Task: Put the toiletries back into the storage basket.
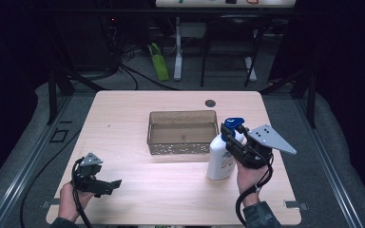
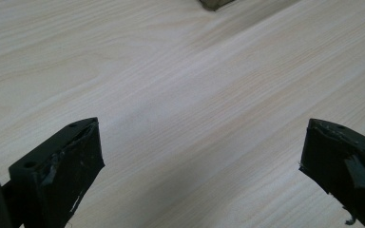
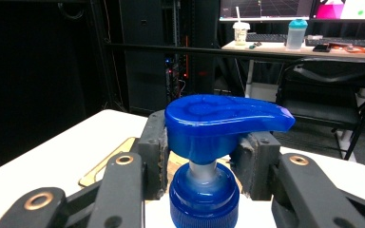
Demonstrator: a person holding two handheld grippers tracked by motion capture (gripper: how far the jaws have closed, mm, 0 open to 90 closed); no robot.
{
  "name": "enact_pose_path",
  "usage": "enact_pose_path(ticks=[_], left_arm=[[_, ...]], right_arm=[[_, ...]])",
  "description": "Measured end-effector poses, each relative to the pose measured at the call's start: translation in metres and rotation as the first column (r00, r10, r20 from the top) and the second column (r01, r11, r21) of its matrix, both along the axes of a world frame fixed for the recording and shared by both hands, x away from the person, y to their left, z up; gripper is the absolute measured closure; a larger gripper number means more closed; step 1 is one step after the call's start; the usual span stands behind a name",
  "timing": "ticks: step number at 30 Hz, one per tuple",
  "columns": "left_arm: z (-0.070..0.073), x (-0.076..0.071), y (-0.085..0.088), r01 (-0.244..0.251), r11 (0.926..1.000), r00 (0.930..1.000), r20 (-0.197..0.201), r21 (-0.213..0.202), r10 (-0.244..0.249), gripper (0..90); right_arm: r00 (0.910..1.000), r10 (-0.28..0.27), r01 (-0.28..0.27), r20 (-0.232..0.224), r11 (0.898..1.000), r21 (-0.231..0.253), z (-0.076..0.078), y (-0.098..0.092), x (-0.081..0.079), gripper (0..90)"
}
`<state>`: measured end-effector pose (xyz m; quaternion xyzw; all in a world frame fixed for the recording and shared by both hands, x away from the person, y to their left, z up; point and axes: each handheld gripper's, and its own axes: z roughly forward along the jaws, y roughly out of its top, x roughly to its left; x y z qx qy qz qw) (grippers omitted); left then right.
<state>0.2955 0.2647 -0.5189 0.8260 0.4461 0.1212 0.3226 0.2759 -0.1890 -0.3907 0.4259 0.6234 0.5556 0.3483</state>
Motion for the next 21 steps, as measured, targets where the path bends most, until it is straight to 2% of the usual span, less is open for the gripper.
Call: enact_pose_path(ticks=[14, 21], left_arm=[[0.001, 0.0, 0.0, -0.002, 1.0, 1.0, 0.0, -0.008, 0.002, 0.0], [0.0, 0.0, 0.0, 0.002, 1.0, 1.0, -0.002, -0.005, -0.002, 0.0]], right_arm=[[0.9994, 0.024, -0.024, 0.025, 1.0, -0.007, 0.026, 0.006, 0.006, 59.3], [0.9994, 0.026, -0.026, 0.024, 1.0, -0.007, 0.033, 0.009, 0.009, 59.3]])
